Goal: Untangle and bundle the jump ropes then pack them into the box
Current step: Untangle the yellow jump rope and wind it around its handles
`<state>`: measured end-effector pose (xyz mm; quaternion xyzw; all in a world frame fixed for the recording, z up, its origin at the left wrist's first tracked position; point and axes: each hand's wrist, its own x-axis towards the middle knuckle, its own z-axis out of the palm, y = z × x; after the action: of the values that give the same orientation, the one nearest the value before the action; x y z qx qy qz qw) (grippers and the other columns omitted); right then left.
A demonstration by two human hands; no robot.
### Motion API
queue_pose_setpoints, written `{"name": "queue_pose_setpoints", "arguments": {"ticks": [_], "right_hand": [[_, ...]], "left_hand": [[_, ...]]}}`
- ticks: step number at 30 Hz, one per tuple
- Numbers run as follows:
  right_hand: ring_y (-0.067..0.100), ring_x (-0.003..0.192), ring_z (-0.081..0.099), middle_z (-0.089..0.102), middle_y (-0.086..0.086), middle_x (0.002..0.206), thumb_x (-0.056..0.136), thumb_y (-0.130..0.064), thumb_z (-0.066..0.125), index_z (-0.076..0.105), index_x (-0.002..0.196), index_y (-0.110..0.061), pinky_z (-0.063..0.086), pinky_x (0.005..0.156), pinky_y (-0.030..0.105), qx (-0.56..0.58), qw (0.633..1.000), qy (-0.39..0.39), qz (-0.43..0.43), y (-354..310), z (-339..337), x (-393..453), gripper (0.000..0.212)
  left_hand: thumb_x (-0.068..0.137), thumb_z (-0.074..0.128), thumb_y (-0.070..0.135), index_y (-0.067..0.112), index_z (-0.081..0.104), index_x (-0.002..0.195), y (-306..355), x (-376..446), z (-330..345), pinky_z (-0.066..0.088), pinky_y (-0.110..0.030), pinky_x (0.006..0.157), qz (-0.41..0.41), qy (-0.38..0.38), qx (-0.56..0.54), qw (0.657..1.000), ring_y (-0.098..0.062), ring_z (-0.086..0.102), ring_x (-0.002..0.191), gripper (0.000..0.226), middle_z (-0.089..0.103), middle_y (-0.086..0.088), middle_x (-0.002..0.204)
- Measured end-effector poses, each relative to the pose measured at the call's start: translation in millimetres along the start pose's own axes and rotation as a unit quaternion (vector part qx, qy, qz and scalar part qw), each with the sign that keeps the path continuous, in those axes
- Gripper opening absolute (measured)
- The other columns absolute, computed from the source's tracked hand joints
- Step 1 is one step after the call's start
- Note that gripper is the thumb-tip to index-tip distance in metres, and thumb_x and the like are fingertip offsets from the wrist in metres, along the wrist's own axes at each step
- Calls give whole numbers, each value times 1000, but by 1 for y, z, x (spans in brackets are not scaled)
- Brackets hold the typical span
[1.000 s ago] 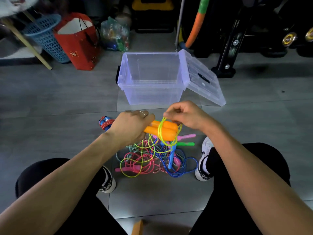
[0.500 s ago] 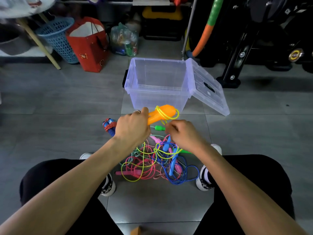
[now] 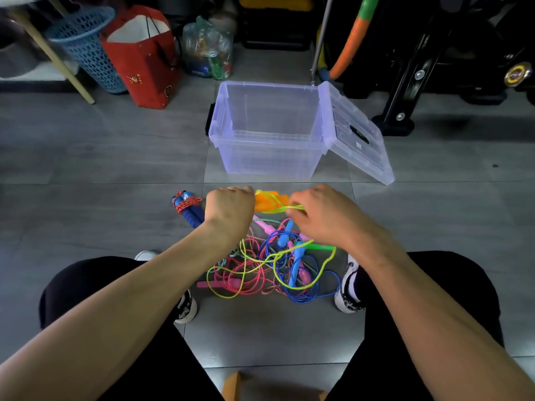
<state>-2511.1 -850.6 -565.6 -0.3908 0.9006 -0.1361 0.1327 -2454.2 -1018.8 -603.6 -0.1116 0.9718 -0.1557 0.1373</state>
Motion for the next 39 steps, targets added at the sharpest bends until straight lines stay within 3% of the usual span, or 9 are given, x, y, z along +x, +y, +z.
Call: {"name": "queue_pose_setpoints", "arguments": {"ticks": [8,15,18,22,25,29,32,34,39], "right_hand": [[10,61,55,65,-2,67,83,-33,73,74,80,-19,45,60,29,144,989,-1,12,18,-21,4,15],[22,65,56,64,6,69,97,-41,50,71,84,-13,47,64,35,26,997,-40,-53,-12,-10,-14,37],[23,64,61,65,8,66,97,-33,50,67,79,-8,47,62,38,76,996,-46,-11,-3,-8,-15,35],[34,79,59,66,15,81,98,-24,47,62,82,-5,46,69,40,47,995,-44,78,31,-2,-12,29],[33,79,58,64,13,86,96,-23,47,56,78,-16,46,67,38,47,989,-32,140,45,6,-7,21],[31,88,62,67,11,91,89,-11,49,57,74,-24,46,71,32,49,983,-66,167,48,24,-1,21],[28,91,62,60,4,86,89,-16,53,55,72,-22,45,74,28,51,974,-121,186,45,37,2,18],[28,97,61,61,6,95,92,-17,51,64,92,-21,48,81,29,58,969,-138,195,43,41,3,13],[34,100,61,47,7,78,98,-19,41,61,107,-11,44,76,28,35,968,-90,233,51,49,2,23]], "left_hand": [[92,50,11,16,42,129,-4,-8,6,35,-31,67,154,60,35,986,-27,63,103,38,63,-5,114],[92,51,14,17,45,125,-23,-1,12,37,-33,68,50,3,-41,998,-31,64,103,34,64,-7,113],[91,53,22,16,55,103,-28,4,15,40,-33,71,-10,-62,-226,972,-31,63,94,14,63,-9,99],[91,59,20,15,45,67,-49,12,14,32,-22,45,-66,-265,-565,779,-16,39,44,28,43,-2,52],[91,58,21,16,43,69,-61,5,11,23,-17,37,-20,-370,-678,635,-9,27,36,27,32,4,47],[65,80,25,15,47,66,-68,-1,6,23,-15,32,50,-411,-778,473,-6,27,33,34,31,5,47],[57,88,26,14,52,66,-68,-6,-1,22,-14,31,73,-402,-822,398,-5,28,32,39,32,6,47],[58,88,25,14,54,66,-68,-7,-6,24,-14,30,74,-397,-837,369,-4,30,31,37,33,6,46],[71,81,22,12,56,68,-65,-13,-19,28,-14,30,133,-441,-832,307,-3,29,31,28,39,6,46]]}}
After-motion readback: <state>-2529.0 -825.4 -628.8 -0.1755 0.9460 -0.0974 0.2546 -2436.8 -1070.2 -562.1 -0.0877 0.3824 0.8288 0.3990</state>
